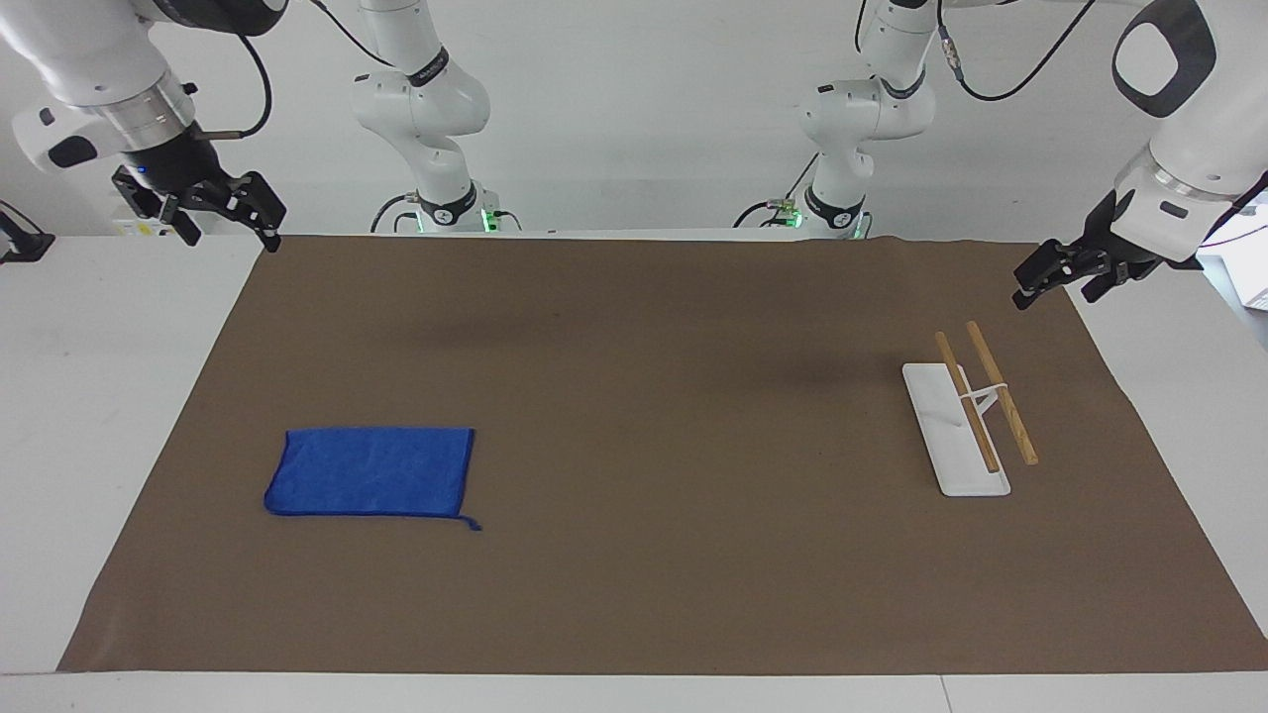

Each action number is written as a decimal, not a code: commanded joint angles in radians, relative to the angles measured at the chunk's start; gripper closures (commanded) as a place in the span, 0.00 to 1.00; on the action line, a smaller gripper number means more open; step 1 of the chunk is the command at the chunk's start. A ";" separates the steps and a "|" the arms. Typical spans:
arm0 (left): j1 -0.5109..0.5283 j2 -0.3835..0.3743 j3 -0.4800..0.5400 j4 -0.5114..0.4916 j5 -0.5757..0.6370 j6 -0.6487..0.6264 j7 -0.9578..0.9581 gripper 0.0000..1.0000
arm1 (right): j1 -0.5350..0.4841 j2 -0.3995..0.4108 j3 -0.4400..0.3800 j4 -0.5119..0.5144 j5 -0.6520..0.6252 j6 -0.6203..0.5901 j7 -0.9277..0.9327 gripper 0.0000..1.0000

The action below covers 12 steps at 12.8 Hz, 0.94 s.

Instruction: Right arm passes towel to left arm to hang

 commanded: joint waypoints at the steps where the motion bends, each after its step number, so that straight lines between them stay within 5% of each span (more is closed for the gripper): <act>1: 0.000 -0.024 -0.001 -0.024 0.012 -0.007 0.001 0.00 | -0.005 -0.015 0.002 -0.022 0.012 0.013 -0.007 0.00; 8: 0.000 -0.024 -0.001 -0.024 0.012 -0.007 0.001 0.00 | -0.001 -0.029 0.002 -0.060 0.017 0.015 -0.039 0.00; 10: 0.000 -0.022 -0.001 -0.024 0.012 -0.007 0.001 0.00 | 0.041 -0.013 0.003 -0.124 0.015 0.183 -0.033 0.00; 12: 0.000 -0.024 -0.001 -0.024 0.012 -0.007 0.001 0.00 | 0.096 0.105 0.005 -0.134 0.015 0.302 0.014 0.00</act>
